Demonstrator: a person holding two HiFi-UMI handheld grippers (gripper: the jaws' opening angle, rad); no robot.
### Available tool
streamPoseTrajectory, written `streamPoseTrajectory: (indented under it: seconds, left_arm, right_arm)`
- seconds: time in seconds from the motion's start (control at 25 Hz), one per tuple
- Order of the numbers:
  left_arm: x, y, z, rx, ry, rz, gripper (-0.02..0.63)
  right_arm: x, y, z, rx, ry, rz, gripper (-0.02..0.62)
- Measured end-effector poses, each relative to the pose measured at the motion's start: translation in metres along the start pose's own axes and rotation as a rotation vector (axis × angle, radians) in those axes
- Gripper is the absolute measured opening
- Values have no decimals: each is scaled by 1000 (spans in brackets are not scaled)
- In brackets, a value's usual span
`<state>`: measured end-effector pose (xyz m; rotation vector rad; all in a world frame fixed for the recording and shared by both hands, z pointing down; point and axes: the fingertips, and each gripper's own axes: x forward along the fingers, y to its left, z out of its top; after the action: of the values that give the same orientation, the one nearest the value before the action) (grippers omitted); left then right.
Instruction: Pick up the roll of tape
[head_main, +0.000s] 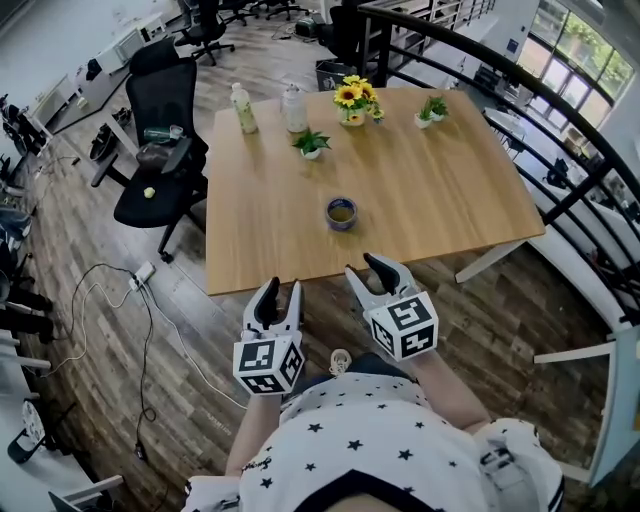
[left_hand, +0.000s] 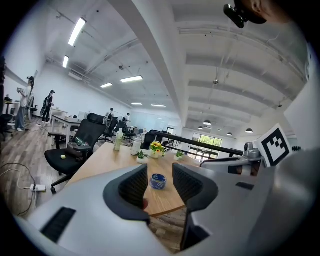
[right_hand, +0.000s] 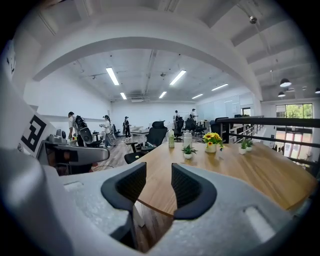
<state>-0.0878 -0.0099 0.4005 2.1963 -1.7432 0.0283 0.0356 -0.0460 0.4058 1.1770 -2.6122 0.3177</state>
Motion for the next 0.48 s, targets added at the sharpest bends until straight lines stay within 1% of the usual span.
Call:
streamPoseTrajectory:
  seconds: [0.28,0.48]
  left_arm:
    - [37,1,8,6,-5,11,150]
    - [55,5,12,7,-4,19,150]
  right_arm:
    - [25,-31,10,-13,5,11,141]
    - [41,-44,13,-18,17,19,141]
